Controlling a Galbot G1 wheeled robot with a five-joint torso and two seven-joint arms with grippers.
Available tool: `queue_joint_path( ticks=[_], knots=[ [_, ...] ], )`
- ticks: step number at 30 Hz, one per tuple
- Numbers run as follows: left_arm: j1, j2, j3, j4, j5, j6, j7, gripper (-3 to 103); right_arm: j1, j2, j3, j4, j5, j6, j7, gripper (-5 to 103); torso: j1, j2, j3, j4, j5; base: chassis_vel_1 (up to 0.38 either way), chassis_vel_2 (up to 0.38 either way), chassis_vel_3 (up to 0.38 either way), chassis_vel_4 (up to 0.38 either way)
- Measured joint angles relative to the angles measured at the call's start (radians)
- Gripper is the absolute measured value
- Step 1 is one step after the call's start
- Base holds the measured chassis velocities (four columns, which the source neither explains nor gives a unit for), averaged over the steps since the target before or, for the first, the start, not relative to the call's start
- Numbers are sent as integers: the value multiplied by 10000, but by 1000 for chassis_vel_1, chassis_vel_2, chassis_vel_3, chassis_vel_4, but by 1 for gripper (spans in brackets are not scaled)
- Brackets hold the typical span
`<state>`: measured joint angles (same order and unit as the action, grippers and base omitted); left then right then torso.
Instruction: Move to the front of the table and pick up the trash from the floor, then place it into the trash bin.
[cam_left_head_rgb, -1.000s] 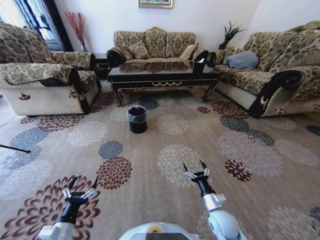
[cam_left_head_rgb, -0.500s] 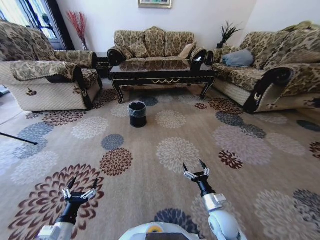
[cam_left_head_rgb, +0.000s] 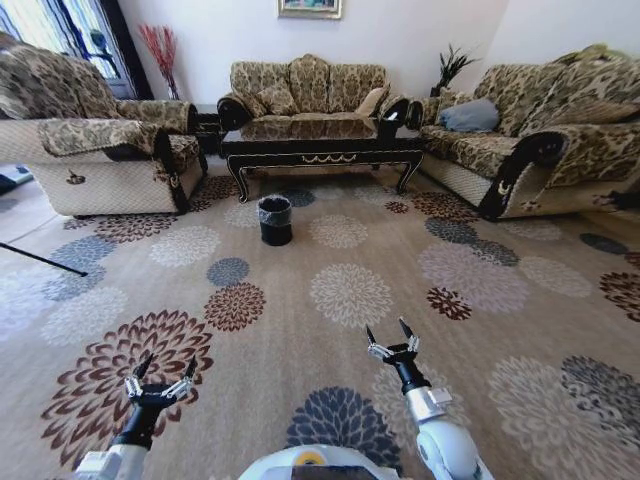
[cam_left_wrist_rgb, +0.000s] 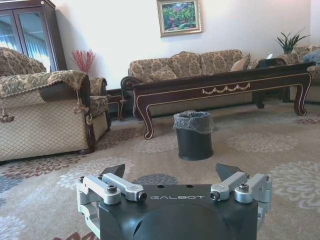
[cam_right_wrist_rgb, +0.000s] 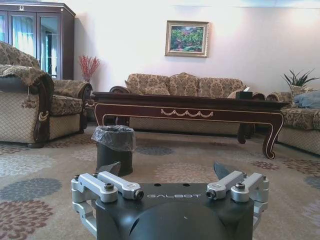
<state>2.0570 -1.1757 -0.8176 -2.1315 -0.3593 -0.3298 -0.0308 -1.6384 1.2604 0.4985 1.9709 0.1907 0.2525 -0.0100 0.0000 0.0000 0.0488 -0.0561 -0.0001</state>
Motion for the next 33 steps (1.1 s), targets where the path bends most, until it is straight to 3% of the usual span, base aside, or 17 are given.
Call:
queue_joint_path(
  ticks=[6, 33],
  knots=[
    [-1, 1, 0, 0, 0, 0, 0, 100, 2, 0, 0, 0, 0, 0, 0, 100, 5, 41, 33, -1, 0, 0, 0, 0, 0],
    [0, 1, 0, 0, -1, 0, 0, 100, -1, 0, 0, 0, 0, 0, 0, 100, 132, 1211, 1071, -1, 1, 0, 0, 0, 0]
  ],
)
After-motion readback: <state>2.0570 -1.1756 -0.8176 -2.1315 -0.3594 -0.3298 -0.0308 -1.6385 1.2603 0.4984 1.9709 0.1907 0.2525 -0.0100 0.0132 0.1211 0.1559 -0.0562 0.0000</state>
